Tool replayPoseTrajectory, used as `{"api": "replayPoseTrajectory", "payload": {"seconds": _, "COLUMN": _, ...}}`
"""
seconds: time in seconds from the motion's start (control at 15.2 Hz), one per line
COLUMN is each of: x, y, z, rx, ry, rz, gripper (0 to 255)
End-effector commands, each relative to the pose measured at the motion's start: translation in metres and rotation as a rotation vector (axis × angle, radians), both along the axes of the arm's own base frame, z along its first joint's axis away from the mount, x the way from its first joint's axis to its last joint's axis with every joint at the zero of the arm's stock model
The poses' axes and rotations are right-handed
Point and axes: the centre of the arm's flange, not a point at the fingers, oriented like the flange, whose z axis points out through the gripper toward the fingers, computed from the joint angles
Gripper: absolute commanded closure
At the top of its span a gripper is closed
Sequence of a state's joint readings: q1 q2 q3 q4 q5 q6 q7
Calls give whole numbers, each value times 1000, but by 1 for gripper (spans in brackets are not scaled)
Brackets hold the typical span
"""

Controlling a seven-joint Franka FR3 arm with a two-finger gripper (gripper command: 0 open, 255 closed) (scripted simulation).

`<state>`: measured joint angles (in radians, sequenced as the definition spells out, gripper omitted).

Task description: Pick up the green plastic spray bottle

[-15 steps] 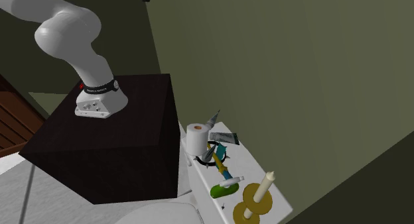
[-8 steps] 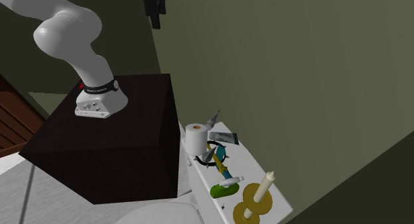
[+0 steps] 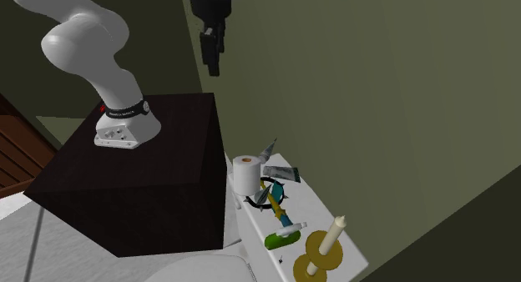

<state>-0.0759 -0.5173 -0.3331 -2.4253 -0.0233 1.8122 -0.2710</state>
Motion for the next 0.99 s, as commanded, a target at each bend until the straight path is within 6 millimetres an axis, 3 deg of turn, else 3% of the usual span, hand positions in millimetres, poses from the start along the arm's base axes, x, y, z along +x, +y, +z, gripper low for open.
{"api": "replayPoseTrajectory", "payload": {"seconds": 0.0, "x": 7, "y": -20, "z": -21, "rx": 0, "ry": -3, "rz": 2, "gripper": 0}}
{"api": "replayPoseTrajectory", "payload": {"seconds": 0.92, "x": 67, "y": -152, "z": -136, "rx": 9, "ry": -20, "rz": 14, "gripper": 0}}
